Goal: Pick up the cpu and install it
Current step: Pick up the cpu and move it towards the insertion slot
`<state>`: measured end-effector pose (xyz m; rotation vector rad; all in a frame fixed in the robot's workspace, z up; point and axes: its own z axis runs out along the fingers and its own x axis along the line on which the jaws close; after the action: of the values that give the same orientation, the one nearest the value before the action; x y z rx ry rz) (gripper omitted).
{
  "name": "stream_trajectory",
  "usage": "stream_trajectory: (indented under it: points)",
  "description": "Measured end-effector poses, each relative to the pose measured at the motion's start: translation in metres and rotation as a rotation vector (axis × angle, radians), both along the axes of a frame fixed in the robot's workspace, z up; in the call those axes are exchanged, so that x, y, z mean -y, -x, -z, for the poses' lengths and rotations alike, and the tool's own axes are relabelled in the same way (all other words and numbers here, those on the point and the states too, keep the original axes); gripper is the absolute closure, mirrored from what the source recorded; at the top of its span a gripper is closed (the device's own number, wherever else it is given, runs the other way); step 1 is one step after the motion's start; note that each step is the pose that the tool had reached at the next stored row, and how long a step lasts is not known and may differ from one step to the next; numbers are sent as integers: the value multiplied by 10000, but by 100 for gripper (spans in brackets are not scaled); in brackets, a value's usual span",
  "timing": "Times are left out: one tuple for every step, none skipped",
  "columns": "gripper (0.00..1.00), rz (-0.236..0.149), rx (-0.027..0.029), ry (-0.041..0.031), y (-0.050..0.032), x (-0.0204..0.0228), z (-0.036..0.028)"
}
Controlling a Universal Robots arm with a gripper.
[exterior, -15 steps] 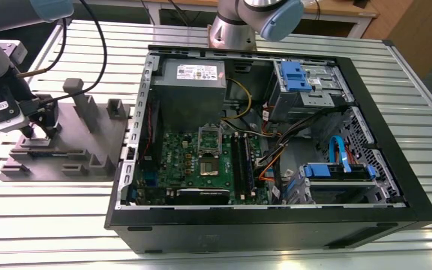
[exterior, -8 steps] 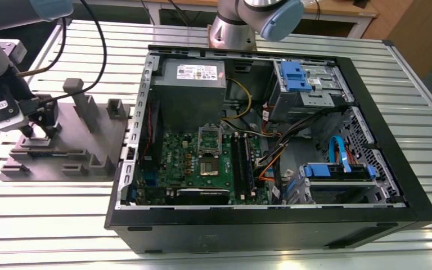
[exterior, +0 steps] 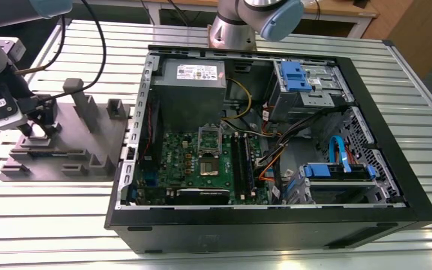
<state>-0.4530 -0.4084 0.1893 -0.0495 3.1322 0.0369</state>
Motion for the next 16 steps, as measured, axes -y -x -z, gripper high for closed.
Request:
stream_trajectory:
  points:
    - [53,0,1,0,0,0,-5]
    - [53,1,0,0,0,0,-12]
    - [53,0,1,-1,0,0,-19]
    - [53,0,0,0,0,0,-26]
    - [53,0,0,0,0,0,-31]
    - [53,0,1,0,0,0,-34]
    - [53,0,2,-1,0,0,-33]
    - [53,0,2,-2,0,0,-33]
    - [53,0,2,-1,0,0,-34]
    - [53,0,1,-1,0,0,-34]
    - [53,0,0,0,0,0,-35]
    - [53,0,0,0,0,0,-35]
    - [53,0,0,0,0,0,-35]
    - [53,0,-1,0,0,0,-35]
    - [53,0,-1,0,0,0,-35]
    - [53,0,-1,0,0,0,-35]
